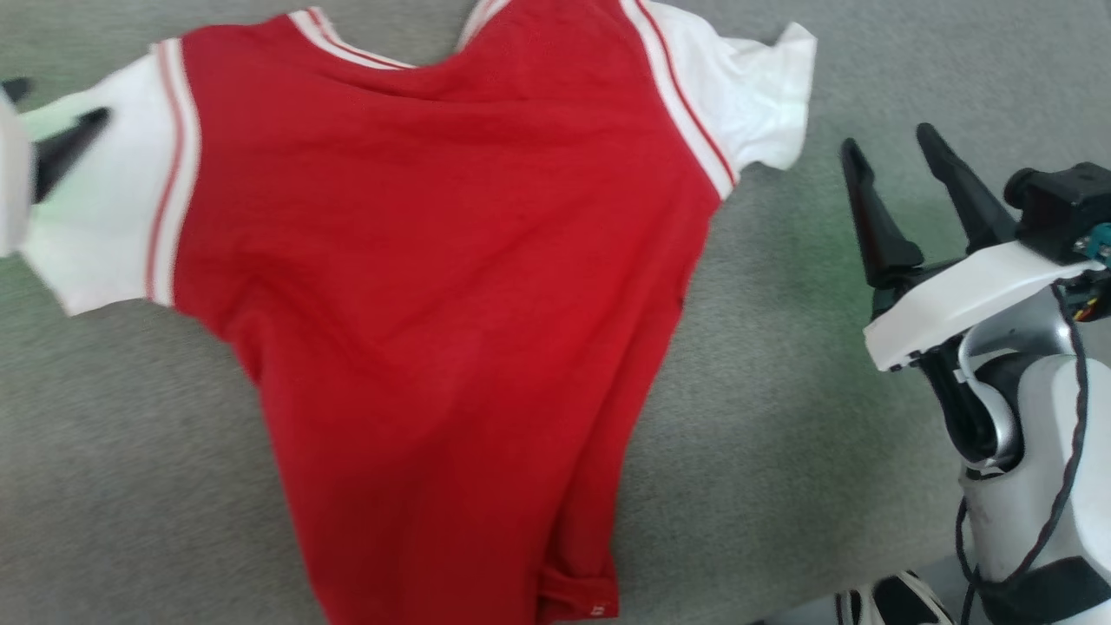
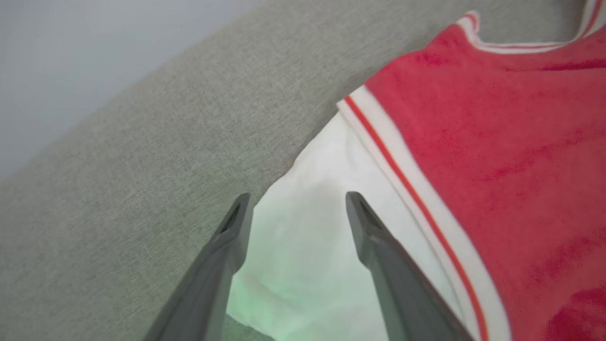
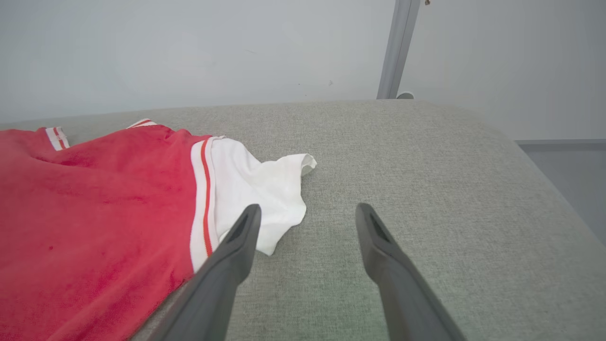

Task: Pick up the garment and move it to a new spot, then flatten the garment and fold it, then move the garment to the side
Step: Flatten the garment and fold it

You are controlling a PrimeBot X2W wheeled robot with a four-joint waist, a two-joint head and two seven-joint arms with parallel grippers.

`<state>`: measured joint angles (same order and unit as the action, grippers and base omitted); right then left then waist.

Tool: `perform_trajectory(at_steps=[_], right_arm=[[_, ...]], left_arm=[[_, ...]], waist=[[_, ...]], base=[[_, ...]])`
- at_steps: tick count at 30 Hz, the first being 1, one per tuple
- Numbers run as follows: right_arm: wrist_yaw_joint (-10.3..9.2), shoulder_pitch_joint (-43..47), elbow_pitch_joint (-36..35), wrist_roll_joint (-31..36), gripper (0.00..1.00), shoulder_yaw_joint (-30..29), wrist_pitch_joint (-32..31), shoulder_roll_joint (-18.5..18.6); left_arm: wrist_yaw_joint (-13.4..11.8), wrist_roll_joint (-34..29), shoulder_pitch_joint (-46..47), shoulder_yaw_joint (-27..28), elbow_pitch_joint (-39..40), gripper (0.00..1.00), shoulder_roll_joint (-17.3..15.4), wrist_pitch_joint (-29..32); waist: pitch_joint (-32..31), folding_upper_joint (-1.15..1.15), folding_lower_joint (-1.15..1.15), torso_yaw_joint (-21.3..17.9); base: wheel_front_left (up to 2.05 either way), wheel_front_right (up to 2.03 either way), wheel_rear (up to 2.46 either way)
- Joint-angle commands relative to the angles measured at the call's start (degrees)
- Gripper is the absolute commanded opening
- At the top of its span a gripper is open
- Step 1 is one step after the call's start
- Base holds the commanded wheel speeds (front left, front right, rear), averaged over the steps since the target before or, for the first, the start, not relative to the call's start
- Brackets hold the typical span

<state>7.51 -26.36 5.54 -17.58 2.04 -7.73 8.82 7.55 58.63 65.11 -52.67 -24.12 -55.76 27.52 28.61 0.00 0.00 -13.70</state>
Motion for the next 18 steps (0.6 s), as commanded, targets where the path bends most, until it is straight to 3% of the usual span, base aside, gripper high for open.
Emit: perform_trajectory(at_steps=[1, 10, 11, 12, 13, 14, 18], right_arm=[[-0.04, 0.4, -1.1, 0.2, 1.00, 0.7, -0.5, -0.6], [-0.04, 0.6, -4.1, -0.2, 1.00, 1.1, -2.3, -0.4], [-0.04, 0.3, -4.2, -0.2, 1.00, 1.2, -2.6, -0.3], [-0.04, -0.2, -4.4, -0.3, 1.00, 1.3, -3.1, -0.1], [-0.04, -0.8, -4.6, -0.4, 1.00, 1.6, -3.7, 0.2], [-0.04, -1.6, -4.6, -0.2, 1.00, 2.0, -4.4, 0.8], [-0.04, -5.0, -4.4, -0.5, 1.00, 3.8, -7.5, 2.5]], left_arm=[[-0.1, 1.5, 2.0, -1.6, -1.6, 1.00, -1.4, 1.6], [-0.1, 12.0, 4.1, -8.1, -4.7, 1.00, -3.9, 11.0], [-0.1, 12.9, 4.2, -8.7, -4.0, 0.92, -3.9, 11.8], [-0.1, 13.9, 4.4, -9.3, -3.4, 0.50, -4.0, 12.5], [-0.1, 15.0, 4.6, -9.9, -2.8, 0.33, -4.1, 13.2], [-0.1, 15.3, 4.9, -10.4, -2.2, 0.00, -4.3, 13.7], [-0.1, 14.8, 6.8, -11.7, -0.4, 0.00, -4.5, 12.8]], waist=[[2.3, 0.00, 0.00, -2.9], [3.6, 0.00, 0.00, -4.6], [3.7, 0.00, 0.00, -4.4], [3.8, 0.00, 0.00, -4.2], [4.0, 0.00, 0.00, -4.0], [4.2, 0.00, 0.00, -3.7], [5.1, 0.00, 0.00, -2.8]], base=[[0.00, 0.00, 0.00], [0.00, 0.00, 0.00], [0.00, 0.00, 0.00], [0.00, 0.00, 0.00], [0.00, 0.00, 0.00], [0.00, 0.00, 0.00], [0.00, 0.00, 0.00]])
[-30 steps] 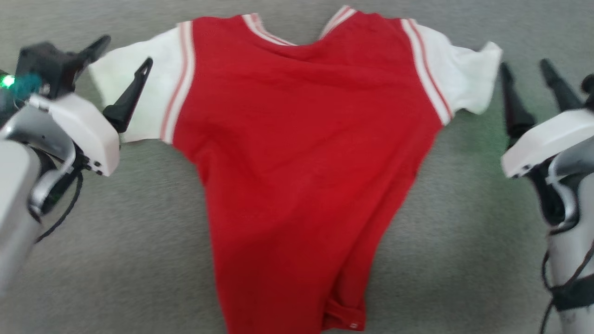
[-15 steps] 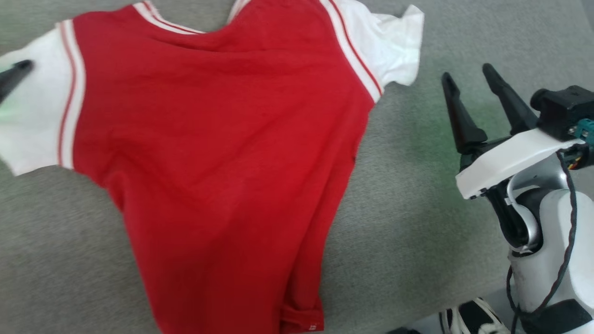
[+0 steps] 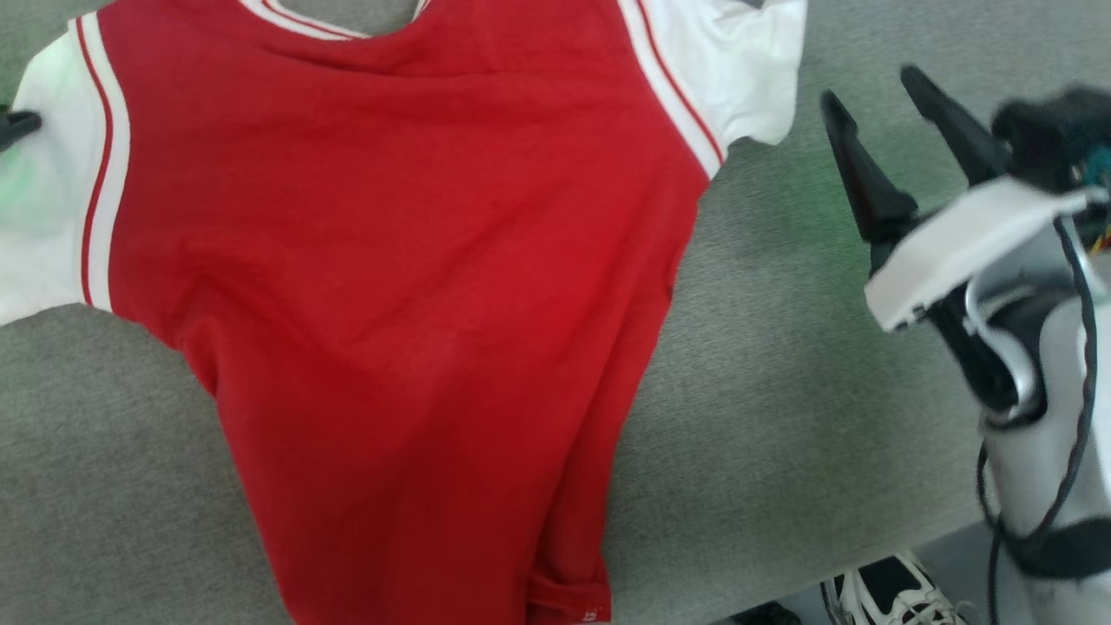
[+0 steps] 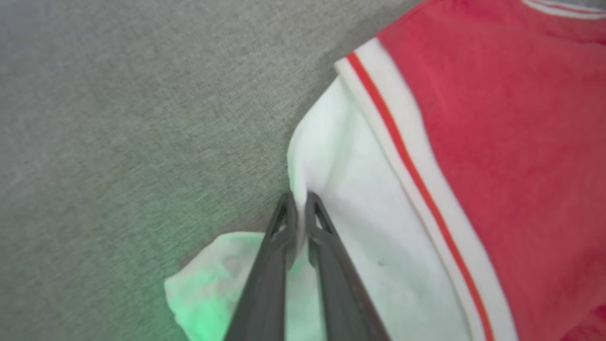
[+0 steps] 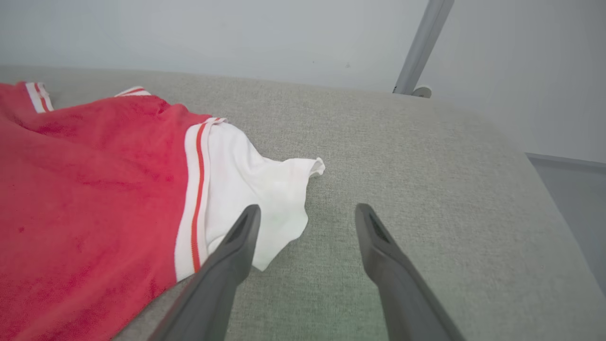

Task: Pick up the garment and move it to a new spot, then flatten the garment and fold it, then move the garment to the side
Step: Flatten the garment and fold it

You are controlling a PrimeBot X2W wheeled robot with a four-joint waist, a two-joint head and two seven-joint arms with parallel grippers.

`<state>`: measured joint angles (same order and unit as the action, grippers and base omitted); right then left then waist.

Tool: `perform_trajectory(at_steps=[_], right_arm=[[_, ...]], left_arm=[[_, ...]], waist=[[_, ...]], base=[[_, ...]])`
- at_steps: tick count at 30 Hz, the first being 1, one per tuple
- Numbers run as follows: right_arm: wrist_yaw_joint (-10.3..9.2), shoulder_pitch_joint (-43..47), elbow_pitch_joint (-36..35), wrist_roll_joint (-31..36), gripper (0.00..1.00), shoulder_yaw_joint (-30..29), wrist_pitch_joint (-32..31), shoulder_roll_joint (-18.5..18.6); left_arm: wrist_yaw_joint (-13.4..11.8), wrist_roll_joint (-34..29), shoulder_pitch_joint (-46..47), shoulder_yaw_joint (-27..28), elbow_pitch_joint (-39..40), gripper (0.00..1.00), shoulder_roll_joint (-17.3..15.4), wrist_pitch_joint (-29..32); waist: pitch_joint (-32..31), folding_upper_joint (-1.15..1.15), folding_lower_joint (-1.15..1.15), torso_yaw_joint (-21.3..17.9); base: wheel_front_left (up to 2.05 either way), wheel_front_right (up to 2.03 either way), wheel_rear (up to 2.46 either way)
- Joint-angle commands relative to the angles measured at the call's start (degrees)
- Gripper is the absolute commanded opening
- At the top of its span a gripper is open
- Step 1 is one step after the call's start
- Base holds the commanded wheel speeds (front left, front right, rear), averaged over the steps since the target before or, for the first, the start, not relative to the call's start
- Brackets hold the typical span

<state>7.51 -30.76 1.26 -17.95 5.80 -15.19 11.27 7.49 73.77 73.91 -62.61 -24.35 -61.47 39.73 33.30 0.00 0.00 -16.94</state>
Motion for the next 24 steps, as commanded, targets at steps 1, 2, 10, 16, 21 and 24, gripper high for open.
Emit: perform_trajectory(at_steps=[1, 2, 10, 16, 21, 24], right_arm=[[-0.04, -2.0, 0.3, 0.0, 1.00, 1.1, -1.5, 1.1], [-0.04, -3.7, 0.7, -0.4, 1.00, 2.2, -3.1, 1.9], [-0.04, -20.2, 9.0, -7.6, 1.00, 11.0, -17.6, 8.5], [-0.04, -28.6, 17.1, -10.4, 1.00, 18.9, -24.4, 12.7], [-0.02, -30.8, 21.4, -13.5, 1.00, 24.4, -25.8, 13.7], [-0.02, -31.4, 23.4, -14.5, 0.39, 26.9, -26.0, 13.9]], left_arm=[[0.0, -0.6, -1.2, -2.2, 0.2, 0.00, 1.4, -0.1], [0.0, -0.9, -0.6, -2.6, 0.5, 0.00, 1.5, -0.6], [0.0, -1.5, 4.5, -7.0, 1.9, 0.00, 4.5, -4.0], [-0.1, -1.2, 6.6, -9.7, 2.6, 0.00, 6.0, -5.9], [-0.1, -0.8, 7.6, -10.9, 2.7, 0.00, 6.3, -6.9], [-0.1, -0.5, 8.0, -11.3, 2.8, 0.00, 6.4, -7.4]], waist=[[0.7, 0.00, 0.00, 0.8], [1.1, 0.00, 0.00, 1.2], [4.0, 0.00, 0.00, 4.5], [5.4, 0.00, 0.00, 6.6], [6.2, 0.00, 0.00, 7.0], [6.3, 0.00, 0.00, 7.0]], base=[[0.00, 0.00, 0.00], [0.00, 0.00, 0.00], [0.00, 0.00, 0.00], [0.00, 0.00, 0.00], [0.00, 0.00, 0.00], [0.00, 0.00, 0.00]])
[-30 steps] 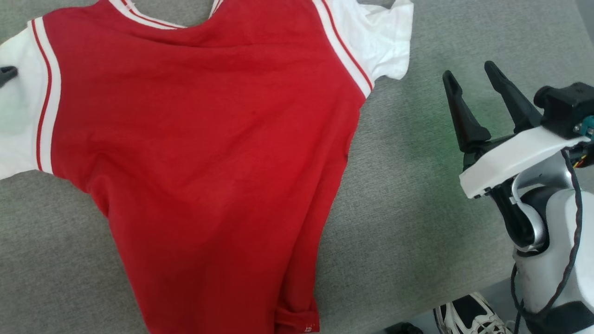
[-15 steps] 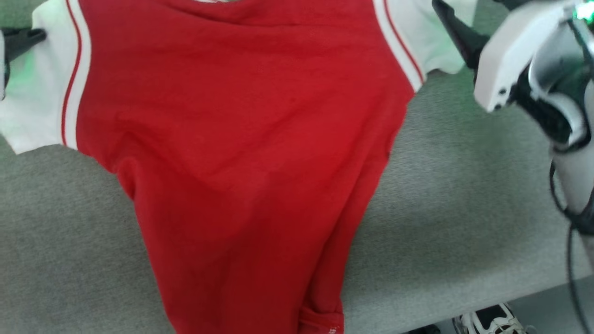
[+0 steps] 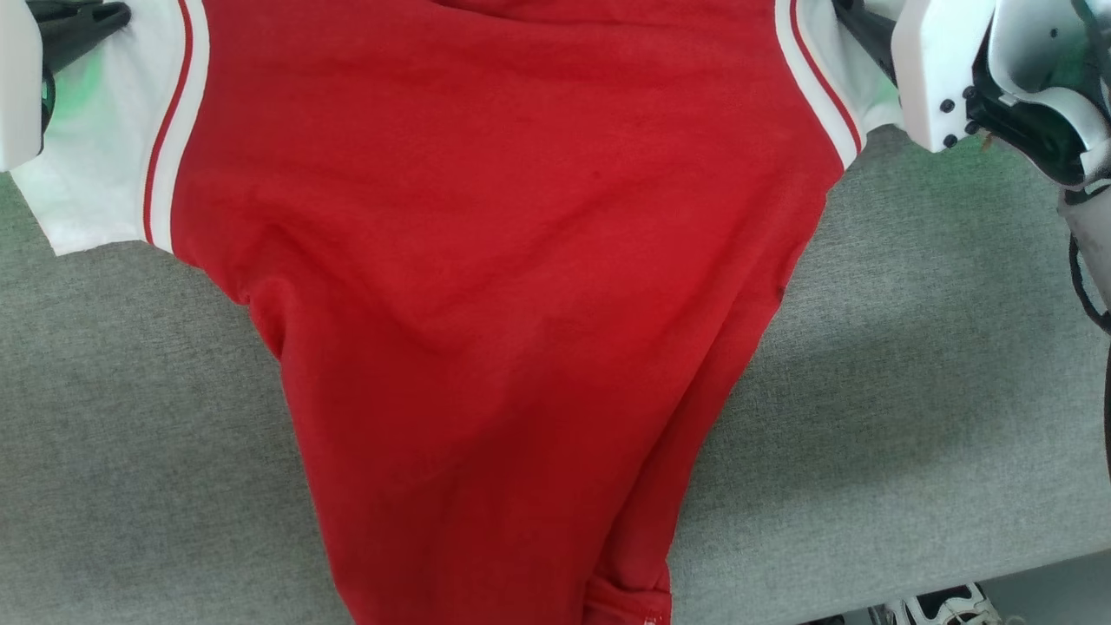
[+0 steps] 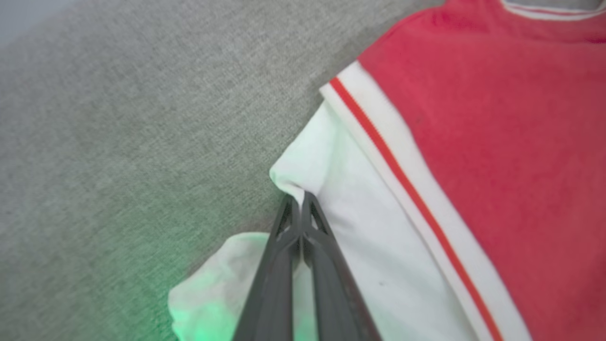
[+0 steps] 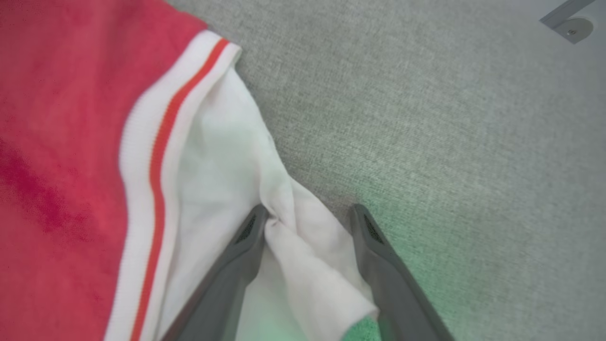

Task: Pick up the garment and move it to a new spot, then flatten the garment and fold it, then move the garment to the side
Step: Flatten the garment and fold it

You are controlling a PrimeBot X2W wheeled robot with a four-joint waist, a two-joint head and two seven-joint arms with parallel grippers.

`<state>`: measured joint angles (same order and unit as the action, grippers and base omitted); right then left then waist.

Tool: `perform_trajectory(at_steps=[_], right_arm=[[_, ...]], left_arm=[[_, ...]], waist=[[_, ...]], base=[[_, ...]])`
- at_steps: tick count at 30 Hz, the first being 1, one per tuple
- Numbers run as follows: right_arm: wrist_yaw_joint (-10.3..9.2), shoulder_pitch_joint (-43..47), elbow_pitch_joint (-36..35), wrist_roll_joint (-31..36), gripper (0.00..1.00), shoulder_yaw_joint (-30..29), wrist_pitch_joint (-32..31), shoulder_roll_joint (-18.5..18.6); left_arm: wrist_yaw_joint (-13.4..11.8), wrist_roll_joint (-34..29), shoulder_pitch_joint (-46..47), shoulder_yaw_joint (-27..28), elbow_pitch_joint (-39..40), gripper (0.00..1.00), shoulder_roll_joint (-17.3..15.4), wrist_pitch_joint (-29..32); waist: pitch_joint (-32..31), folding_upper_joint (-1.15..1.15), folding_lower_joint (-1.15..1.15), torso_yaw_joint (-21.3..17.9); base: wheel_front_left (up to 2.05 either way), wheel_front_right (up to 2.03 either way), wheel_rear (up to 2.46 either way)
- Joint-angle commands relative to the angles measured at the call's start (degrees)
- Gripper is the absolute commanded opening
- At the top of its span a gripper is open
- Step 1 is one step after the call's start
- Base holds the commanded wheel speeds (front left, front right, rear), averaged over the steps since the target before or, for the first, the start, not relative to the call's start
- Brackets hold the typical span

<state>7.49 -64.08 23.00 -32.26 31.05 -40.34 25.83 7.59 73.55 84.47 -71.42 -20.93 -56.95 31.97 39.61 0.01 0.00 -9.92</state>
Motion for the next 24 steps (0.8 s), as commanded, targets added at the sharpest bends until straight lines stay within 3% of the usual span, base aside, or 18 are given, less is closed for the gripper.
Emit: perform_trajectory(at_steps=[1, 6, 15, 22, 24], right_arm=[[0.00, 1.8, 2.5, -0.7, 0.04, 1.9, -0.8, -0.6], [-0.15, 0.6, 5.0, -1.1, 0.00, 0.6, 3.1, -0.5], [-0.13, -2.3, 9.4, 1.9, 0.00, -6.9, 13.7, -1.1], [-0.07, -7.6, 14.8, 7.8, 0.00, -14.3, 18.8, -5.0], [-0.07, -12.2, 17.4, 11.6, 0.00, -18.0, 22.1, -7.1]], left_arm=[[-0.2, 0.0, -2.4, -2.6, -0.8, 0.00, 1.9, 0.2], [-0.2, 1.2, -2.5, -2.3, -1.1, 0.00, 3.0, -3.8], [-0.1, 2.1, -1.7, -1.8, -3.3, 0.00, 5.9, -18.7], [-0.2, 0.0, 1.8, -1.2, -9.7, 0.00, 9.3, -30.7], [-0.2, -0.7, 5.2, 0.4, -14.7, 0.00, 11.7, -37.2]], waist=[[-0.1, -0.01, 0.00, 0.0], [-1.7, -0.01, 0.00, 0.5], [-7.2, -0.01, 0.00, 3.5], [-8.8, -0.01, 0.00, 5.0], [-8.9, -0.01, 0.00, 5.7]], base=[[0.00, 0.00, 0.00], [0.00, 0.00, 0.00], [0.00, 0.00, 0.00], [0.00, 0.00, 0.00], [0.00, 0.00, 0.00]])
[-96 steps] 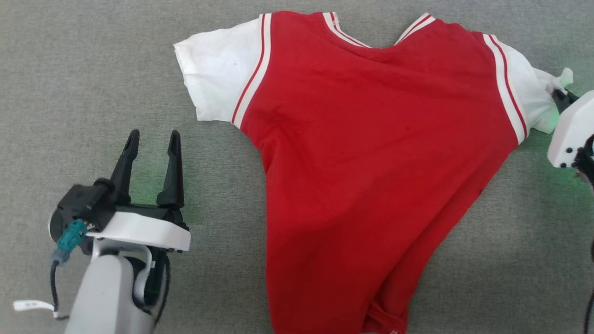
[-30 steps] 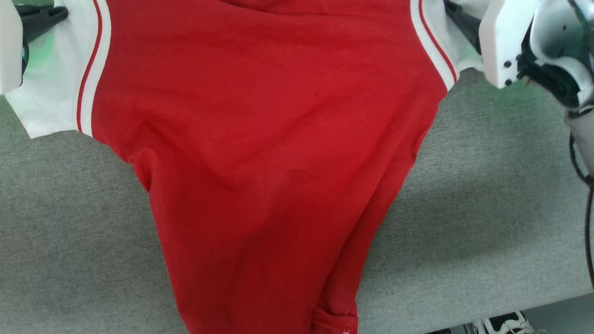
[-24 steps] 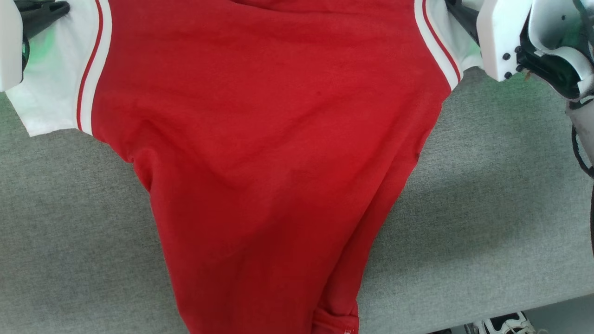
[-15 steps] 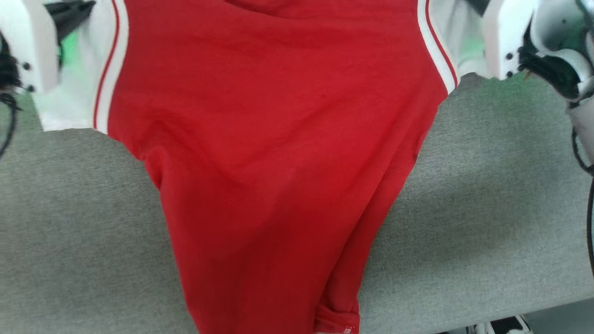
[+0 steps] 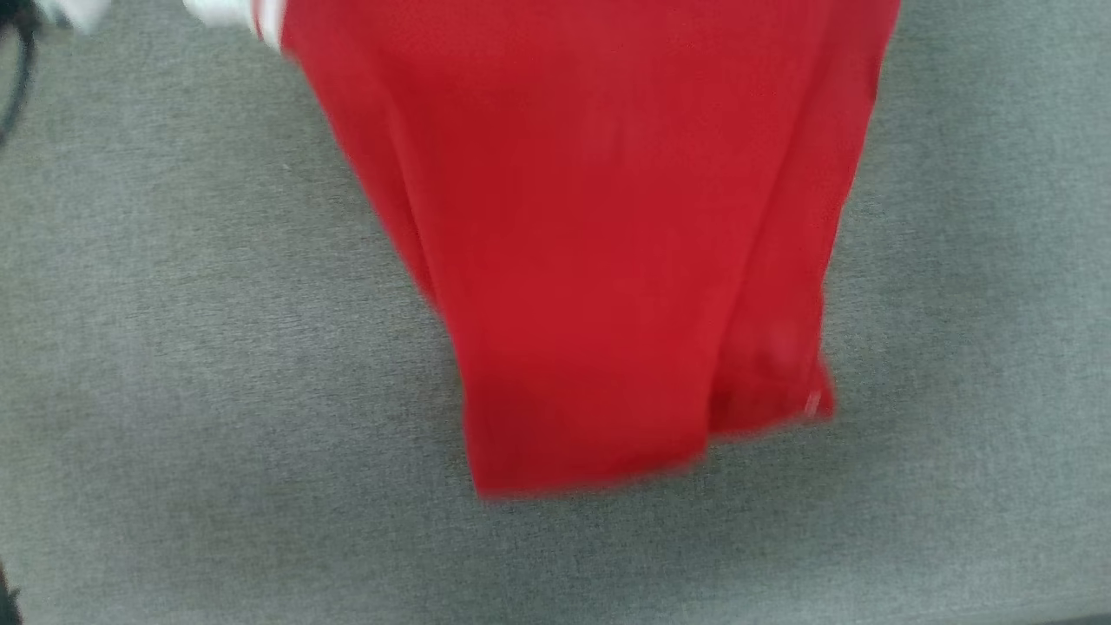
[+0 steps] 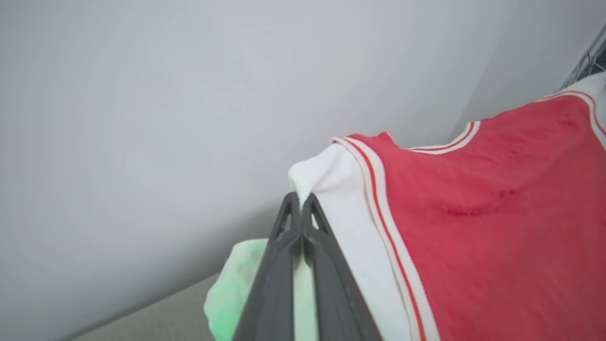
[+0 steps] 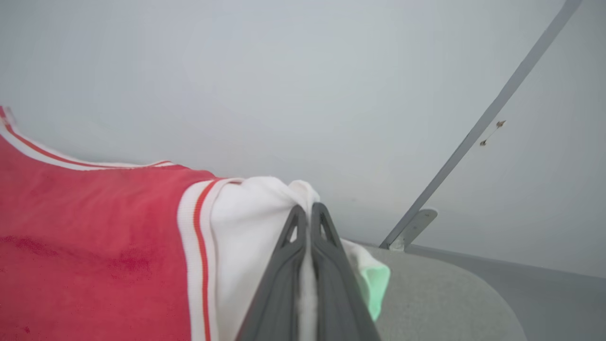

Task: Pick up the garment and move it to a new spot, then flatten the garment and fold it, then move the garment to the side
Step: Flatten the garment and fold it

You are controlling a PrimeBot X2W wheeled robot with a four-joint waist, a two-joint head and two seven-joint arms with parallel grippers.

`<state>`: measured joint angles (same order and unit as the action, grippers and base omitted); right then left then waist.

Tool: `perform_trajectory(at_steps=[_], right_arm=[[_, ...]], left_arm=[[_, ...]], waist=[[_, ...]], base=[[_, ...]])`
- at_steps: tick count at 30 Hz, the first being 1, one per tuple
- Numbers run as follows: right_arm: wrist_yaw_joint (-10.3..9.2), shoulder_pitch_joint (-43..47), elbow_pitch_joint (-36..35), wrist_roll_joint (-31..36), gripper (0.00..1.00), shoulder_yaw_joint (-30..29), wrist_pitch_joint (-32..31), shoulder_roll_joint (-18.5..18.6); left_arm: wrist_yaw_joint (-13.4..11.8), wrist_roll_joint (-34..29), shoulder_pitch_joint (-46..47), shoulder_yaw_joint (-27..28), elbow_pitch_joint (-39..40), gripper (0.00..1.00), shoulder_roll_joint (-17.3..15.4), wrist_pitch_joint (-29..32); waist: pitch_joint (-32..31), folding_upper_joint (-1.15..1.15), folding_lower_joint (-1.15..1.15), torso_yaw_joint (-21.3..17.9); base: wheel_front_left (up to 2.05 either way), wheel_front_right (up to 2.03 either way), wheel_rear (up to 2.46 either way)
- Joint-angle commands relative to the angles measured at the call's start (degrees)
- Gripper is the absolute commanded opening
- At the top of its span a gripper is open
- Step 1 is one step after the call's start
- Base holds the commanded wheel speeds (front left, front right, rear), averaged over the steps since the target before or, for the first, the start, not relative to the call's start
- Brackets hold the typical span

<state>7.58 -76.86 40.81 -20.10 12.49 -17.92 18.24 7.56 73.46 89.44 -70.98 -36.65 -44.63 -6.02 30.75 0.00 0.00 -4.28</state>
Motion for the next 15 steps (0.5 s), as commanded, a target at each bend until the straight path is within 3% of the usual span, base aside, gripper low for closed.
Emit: perform_trajectory(at_steps=[1, 5, 9, 12, 15], right_arm=[[-0.16, -1.1, 0.5, 0.9, 0.00, -0.7, 1.0, -0.4], [-0.16, -9.5, 4.0, 7.4, 0.00, -7.0, 7.2, -3.1], [-0.16, -16.3, 7.3, 14.1, 0.00, -13.5, 14.1, -5.7], [-0.16, -19.8, 9.5, 18.2, 0.00, -17.5, 17.8, -7.3], [-0.15, -19.8, 12.4, 20.4, 0.00, -19.0, 19.3, -8.9]], left_arm=[[-0.2, -0.4, 1.2, 0.5, -0.7, 0.00, 0.4, -0.9], [-0.2, -0.4, 7.7, 4.1, -8.6, 0.00, 4.0, -6.9], [-0.2, -1.1, 14.4, 9.3, -14.9, 0.00, 7.4, -9.1], [-0.2, -1.9, 17.0, 14.4, -15.5, 0.00, 9.3, -9.2], [-0.2, -2.5, 13.7, 15.5, -13.3, 0.00, 10.1, -9.2]], waist=[[0.0, 0.00, 0.00, 0.2], [0.0, 0.00, 0.00, 0.7], [-0.3, 0.00, 0.00, 1.3], [-0.8, 0.00, 0.00, 1.7], [-1.9, 0.00, 0.00, 2.2]], base=[[0.00, 0.00, 0.00], [0.00, 0.00, 0.00], [0.00, 0.00, 0.00], [0.00, 0.00, 0.00], [0.00, 0.00, 0.00]])
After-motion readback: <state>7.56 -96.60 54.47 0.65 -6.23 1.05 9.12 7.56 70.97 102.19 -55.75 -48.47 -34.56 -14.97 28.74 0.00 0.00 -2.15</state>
